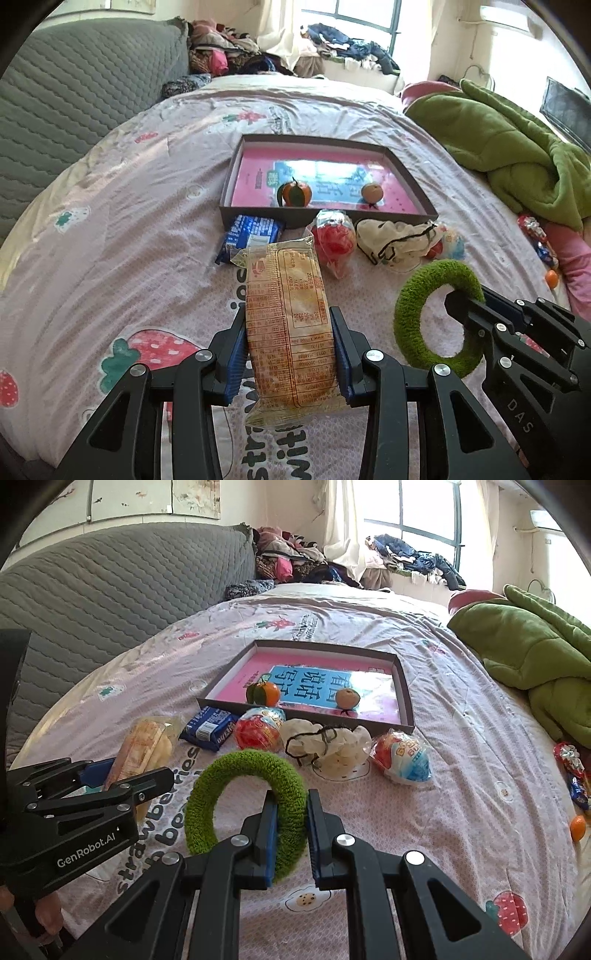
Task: Organize objects
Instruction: 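Lift the bread loaf and green ring and carry both toward the tray, then lower the bread loaf and green ring onto the book and open both grippers, then withdraw both open grippers up and away from the tray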
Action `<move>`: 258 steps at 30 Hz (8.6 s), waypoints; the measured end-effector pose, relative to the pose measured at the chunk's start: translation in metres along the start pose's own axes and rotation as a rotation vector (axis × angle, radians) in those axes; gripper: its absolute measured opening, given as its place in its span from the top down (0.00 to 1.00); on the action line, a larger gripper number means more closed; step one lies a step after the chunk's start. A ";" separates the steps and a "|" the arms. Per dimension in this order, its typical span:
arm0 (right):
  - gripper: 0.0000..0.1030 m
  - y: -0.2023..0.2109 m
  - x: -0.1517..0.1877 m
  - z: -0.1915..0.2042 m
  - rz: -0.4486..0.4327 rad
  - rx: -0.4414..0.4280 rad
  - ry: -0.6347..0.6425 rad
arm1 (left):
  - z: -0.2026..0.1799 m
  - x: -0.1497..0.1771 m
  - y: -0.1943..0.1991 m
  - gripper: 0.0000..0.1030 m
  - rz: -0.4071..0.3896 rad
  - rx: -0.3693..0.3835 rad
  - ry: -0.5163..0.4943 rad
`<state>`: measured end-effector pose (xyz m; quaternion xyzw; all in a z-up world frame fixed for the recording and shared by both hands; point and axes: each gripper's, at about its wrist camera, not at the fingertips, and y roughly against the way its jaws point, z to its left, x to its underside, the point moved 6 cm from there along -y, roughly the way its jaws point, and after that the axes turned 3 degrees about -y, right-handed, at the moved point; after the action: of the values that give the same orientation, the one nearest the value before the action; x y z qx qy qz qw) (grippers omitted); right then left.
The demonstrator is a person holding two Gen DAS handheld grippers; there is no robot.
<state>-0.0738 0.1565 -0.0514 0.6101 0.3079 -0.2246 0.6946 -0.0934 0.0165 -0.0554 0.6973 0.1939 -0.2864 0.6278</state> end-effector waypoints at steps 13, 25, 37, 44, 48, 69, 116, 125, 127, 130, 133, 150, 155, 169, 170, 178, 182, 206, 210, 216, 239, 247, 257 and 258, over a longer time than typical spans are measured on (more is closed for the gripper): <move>0.86 0.019 -0.008 0.002 -0.045 0.018 -0.013 | 0.005 -0.002 0.014 0.60 -0.033 -0.011 0.013; 0.86 0.031 -0.016 0.005 -0.085 0.019 -0.011 | 0.011 -0.011 0.033 0.60 -0.102 -0.057 0.004; 0.86 0.043 -0.026 0.005 -0.124 0.012 -0.002 | 0.010 -0.019 0.047 0.60 -0.145 -0.071 -0.004; 0.86 0.047 -0.031 0.005 -0.147 0.009 0.003 | 0.009 -0.026 0.052 0.60 -0.166 -0.075 -0.010; 0.86 0.048 -0.034 0.003 -0.153 0.004 0.002 | 0.007 -0.032 0.052 0.60 -0.177 -0.079 -0.016; 0.86 0.062 -0.066 -0.029 -0.202 0.074 -0.008 | -0.009 -0.072 0.055 0.60 -0.215 -0.056 -0.063; 0.86 -0.083 -0.153 -0.106 -0.132 0.075 0.013 | 0.003 -0.177 -0.109 0.60 -0.132 -0.092 -0.079; 0.86 -0.107 -0.158 -0.105 -0.110 0.057 0.010 | 0.010 -0.188 -0.145 0.60 -0.130 -0.090 -0.054; 0.86 -0.117 -0.160 -0.102 -0.095 0.063 0.016 | 0.014 -0.191 -0.152 0.60 -0.126 -0.092 -0.045; 0.86 -0.134 -0.163 -0.096 -0.064 0.077 0.037 | 0.019 -0.194 -0.164 0.60 -0.109 -0.101 -0.031; 0.86 -0.149 -0.166 -0.096 -0.040 0.087 0.031 | 0.024 -0.197 -0.176 0.60 -0.088 -0.104 -0.025; 0.86 -0.215 -0.156 -0.118 0.149 0.142 -0.024 | 0.042 -0.182 -0.221 0.60 0.011 -0.043 -0.031; 0.86 -0.224 -0.155 -0.120 0.191 0.156 -0.042 | 0.046 -0.183 -0.222 0.59 0.020 -0.029 -0.039; 0.86 -0.234 -0.150 -0.119 0.260 0.194 -0.044 | 0.045 -0.173 -0.240 0.58 0.081 -0.038 -0.067; 0.85 -0.234 -0.150 -0.120 0.265 0.194 -0.053 | 0.045 -0.173 -0.240 0.58 0.080 -0.044 -0.071; 0.74 -0.234 -0.152 -0.124 0.265 0.190 -0.091 | 0.046 -0.173 -0.238 0.54 0.088 -0.026 -0.062; 0.58 -0.231 -0.157 -0.124 0.247 0.186 -0.105 | 0.046 -0.174 -0.231 0.48 0.081 0.069 -0.010; 0.57 -0.150 -0.166 -0.106 0.080 0.155 -0.092 | 0.051 -0.182 -0.150 0.34 -0.090 0.070 0.063; 0.52 -0.128 -0.161 -0.102 0.049 0.152 -0.087 | 0.057 -0.174 -0.123 0.33 -0.144 -0.011 0.072; 0.51 -0.084 -0.151 -0.083 0.011 0.122 -0.059 | 0.057 -0.151 -0.090 0.29 -0.144 0.005 0.086; 0.49 0.036 -0.124 -0.037 -0.090 0.046 0.009 | 0.063 -0.103 0.051 0.29 -0.202 -0.047 0.089; 0.46 0.058 -0.117 -0.026 -0.115 0.029 0.013 | 0.056 -0.094 0.080 0.29 -0.230 -0.069 0.050; 0.45 0.055 -0.102 -0.031 -0.101 0.022 -0.020 | 0.047 -0.083 0.086 0.28 -0.228 -0.067 0.024; 0.45 0.054 -0.101 -0.032 -0.097 0.026 -0.017 | 0.046 -0.083 0.085 0.28 -0.228 -0.066 0.024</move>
<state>-0.1130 0.1897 0.0554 0.6015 0.3281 -0.2671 0.6777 -0.1096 -0.0334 0.0607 0.6530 0.2889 -0.3408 0.6115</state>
